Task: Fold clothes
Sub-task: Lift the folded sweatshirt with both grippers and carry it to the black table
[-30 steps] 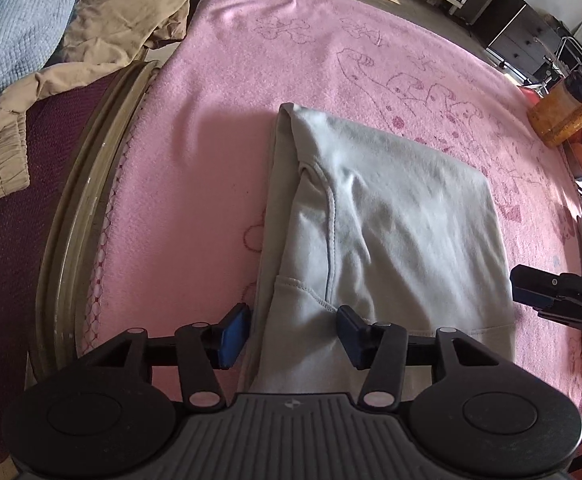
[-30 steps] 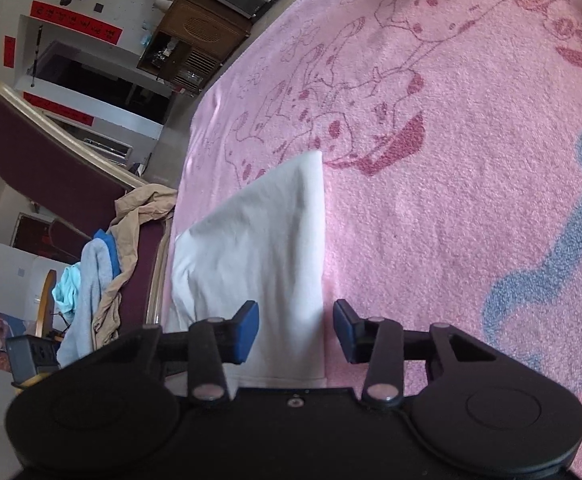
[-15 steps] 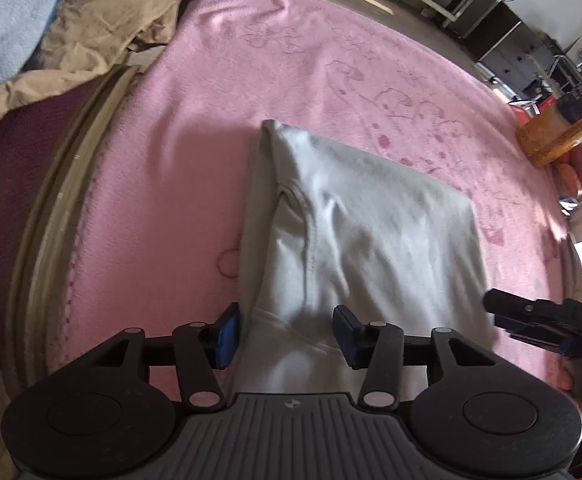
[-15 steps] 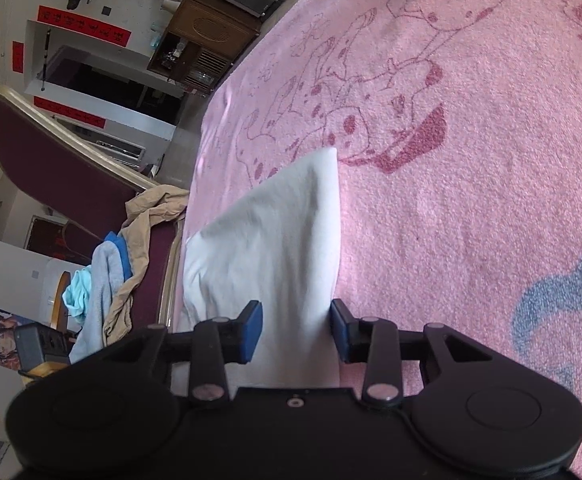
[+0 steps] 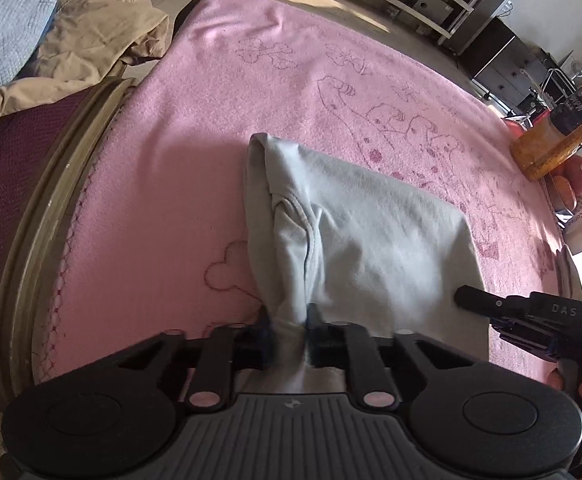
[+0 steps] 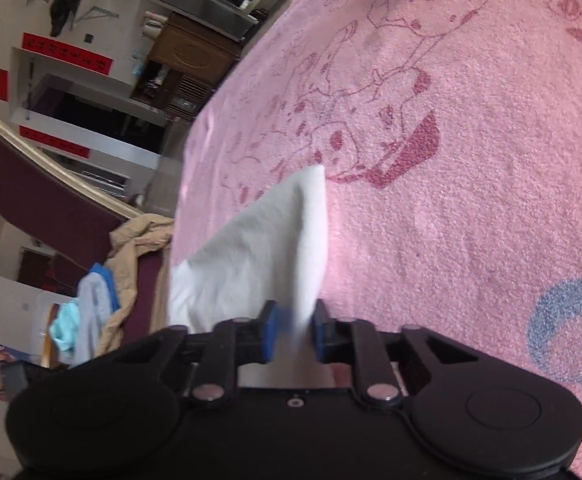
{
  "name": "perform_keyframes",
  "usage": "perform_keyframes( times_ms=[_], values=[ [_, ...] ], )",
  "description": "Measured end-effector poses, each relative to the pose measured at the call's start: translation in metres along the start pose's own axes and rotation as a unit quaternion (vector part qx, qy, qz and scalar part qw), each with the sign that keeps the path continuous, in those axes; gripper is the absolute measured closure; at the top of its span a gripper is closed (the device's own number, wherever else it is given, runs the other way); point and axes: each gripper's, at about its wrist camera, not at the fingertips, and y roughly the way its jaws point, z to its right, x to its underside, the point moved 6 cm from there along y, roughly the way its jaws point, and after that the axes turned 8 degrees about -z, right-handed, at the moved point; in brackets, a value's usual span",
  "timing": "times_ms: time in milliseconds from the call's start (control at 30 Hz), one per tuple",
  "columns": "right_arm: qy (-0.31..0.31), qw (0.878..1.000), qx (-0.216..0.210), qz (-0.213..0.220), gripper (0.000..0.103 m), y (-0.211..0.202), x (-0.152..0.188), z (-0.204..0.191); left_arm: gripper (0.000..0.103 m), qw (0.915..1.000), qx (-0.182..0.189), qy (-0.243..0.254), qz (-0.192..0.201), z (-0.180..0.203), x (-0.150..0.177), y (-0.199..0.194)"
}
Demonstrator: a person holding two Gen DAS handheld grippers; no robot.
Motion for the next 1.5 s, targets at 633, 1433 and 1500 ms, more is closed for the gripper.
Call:
perform_keyframes(
  times_ms=[633,1433,1500],
  values=[
    [-0.195,0.964,0.072,0.167,0.098,-0.207,0.049,-0.099,0.094,0.9601,0.019,0.171,0.221,0.176,0.060,-0.144],
    [-0.057,0.934,0.229,0.267,0.099,-0.390,-0.031,0.135,0.093,0.9552,0.073,0.273,0.089,0.463,0.072,0.050],
    [-0.054,0.932,0.244,0.263,0.099,-0.377,-0.046,0.152,0.088,0.9593,0.046,0.271,0.066,0.467,0.060,0.077]
  ],
)
